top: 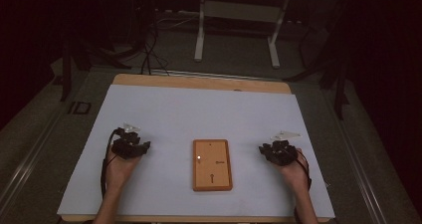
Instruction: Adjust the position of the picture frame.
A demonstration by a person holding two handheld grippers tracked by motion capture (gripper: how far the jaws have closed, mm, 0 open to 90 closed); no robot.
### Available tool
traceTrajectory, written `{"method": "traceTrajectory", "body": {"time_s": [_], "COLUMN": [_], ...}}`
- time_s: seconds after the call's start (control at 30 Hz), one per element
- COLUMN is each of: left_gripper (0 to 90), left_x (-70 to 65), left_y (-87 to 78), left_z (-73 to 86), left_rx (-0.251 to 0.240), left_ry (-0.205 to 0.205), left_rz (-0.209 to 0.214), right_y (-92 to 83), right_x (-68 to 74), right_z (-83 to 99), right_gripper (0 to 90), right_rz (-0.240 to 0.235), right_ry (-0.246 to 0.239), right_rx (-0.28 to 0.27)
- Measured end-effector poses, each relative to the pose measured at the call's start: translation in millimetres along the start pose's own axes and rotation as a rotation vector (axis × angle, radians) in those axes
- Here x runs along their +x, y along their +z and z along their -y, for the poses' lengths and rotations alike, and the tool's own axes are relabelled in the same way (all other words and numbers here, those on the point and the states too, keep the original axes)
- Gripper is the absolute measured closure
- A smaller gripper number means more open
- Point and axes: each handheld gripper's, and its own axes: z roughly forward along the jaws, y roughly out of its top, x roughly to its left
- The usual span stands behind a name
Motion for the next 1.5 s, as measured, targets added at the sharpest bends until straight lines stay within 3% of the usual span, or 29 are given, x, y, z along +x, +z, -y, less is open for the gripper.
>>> {"method": "traceTrajectory", "body": {"time_s": [0.17, 0.23, 0.27, 0.33, 0.67, 1.07, 1.5], "left_gripper": [58.7, 58.1, 57.9, 57.9, 57.3, 58.8, 60.0], "left_x": [-17.6, -21.6, -33.9, -41.9, -72.7, -95.9, -117.7], "left_y": [-10.4, -11.6, -15.2, -17.8, -22.4, -23.5, -25.0], "left_z": [-7.9, -9.3, -13.1, -15.6, -23.1, -26.0, -29.2], "left_rx": [0.007, 0.010, 0.026, 0.030, 0.075, 0.103, 0.111], "left_ry": [0.089, 0.103, 0.145, 0.168, 0.234, 0.305, 0.342], "left_rz": [0.065, 0.080, 0.135, 0.151, 0.227, 0.265, 0.313], "right_y": [-2.6, -2.6, -3.1, -3.0, -2.9, -2.9, -1.0], "right_x": [5.3, 5.3, 8.4, 10.2, 15.0, 20.3, 25.3], "right_z": [-2.0, -2.0, -2.6, -3.0, -4.4, -5.3, -5.7], "right_gripper": [72.9, 72.9, 72.4, 72.2, 70.0, 68.8, 67.7], "right_rz": [-0.002, -0.002, -0.003, -0.003, -0.017, -0.034, -0.049], "right_ry": [-0.019, -0.019, -0.035, -0.043, -0.063, -0.078, -0.096], "right_rx": [-0.005, -0.005, 0.000, 0.003, 0.012, 0.011, 0.013]}}
